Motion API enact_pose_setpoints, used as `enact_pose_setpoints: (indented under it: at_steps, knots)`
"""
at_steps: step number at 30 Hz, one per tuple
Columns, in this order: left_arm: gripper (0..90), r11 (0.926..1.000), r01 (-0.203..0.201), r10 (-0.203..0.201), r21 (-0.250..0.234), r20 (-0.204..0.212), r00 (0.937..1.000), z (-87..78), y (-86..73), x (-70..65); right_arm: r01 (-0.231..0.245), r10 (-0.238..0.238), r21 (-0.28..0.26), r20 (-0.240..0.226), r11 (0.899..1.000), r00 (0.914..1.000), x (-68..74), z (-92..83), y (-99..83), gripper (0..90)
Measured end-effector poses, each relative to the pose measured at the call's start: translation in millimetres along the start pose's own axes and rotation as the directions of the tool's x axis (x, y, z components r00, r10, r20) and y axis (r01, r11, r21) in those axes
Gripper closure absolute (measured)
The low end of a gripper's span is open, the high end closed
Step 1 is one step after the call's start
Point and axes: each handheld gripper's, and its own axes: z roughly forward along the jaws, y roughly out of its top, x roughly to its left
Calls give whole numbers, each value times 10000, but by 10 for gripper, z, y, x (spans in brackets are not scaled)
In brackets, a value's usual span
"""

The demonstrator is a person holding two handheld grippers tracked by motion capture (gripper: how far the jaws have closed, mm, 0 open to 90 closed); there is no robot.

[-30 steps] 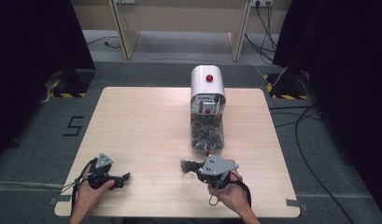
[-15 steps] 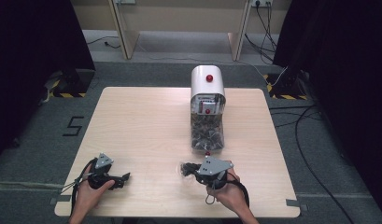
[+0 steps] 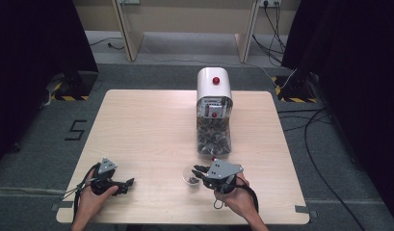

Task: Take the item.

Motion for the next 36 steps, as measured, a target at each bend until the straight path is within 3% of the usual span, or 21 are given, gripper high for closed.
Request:
enact_pose_setpoints:
  at_steps: [14, 26, 36]
  knots:
    - [0, 10000, -2, 2, -2, -2, 10000, 0, 0, 0, -680, 701, -327, 674, 9971, 9953, -176, -170, 0, 662]
    - [0, 10000, 0, 0, -2, -2, 10000, 0, 0, 0, -1281, 1286, -122, 1083, 9917, 9858, -278, -194, -44, 477]
    - [0, 10000, 1, -1, -3, -1, 10000, 0, 0, 0, -1628, 1608, 36, 1362, 9866, 9775, -369, -260, -75, 397]
